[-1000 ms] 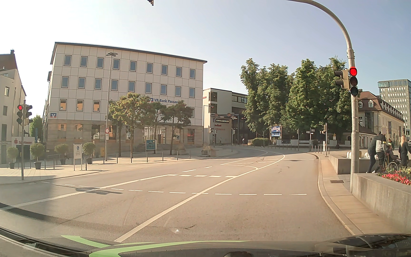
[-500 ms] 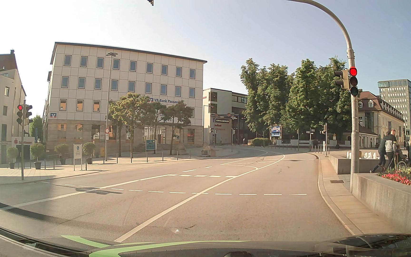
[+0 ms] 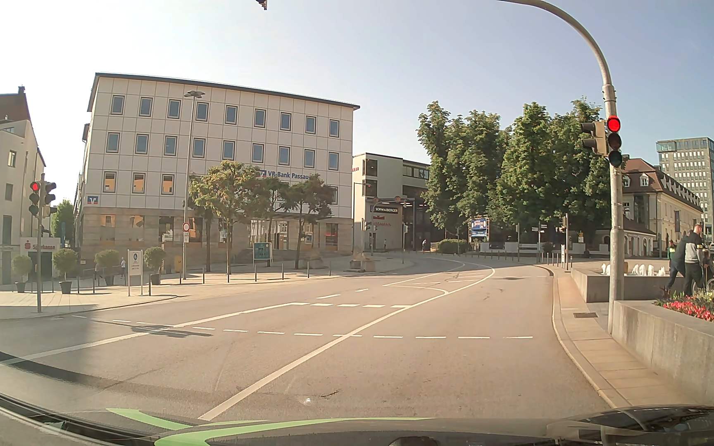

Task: Follow the waypoints while adhering to traffic rules and regulations

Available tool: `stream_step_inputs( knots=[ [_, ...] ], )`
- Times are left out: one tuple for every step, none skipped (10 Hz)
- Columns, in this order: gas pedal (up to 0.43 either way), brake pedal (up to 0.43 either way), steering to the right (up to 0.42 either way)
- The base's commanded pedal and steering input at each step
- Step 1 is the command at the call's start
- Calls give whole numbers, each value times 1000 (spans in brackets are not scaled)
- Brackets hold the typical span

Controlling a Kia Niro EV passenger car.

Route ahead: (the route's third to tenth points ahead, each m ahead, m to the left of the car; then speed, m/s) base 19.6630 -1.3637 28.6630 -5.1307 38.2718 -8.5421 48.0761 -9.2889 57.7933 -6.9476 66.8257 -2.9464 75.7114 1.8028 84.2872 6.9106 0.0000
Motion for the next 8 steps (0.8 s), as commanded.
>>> stream_step_inputs(
  knots=[
    [0,268,141],
    [0,268,141],
    [0,268,141],
    [0,268,141],
    [0,268,141],
    [0,268,141],
    [0,268,141],
    [0,268,141]
  ],
)
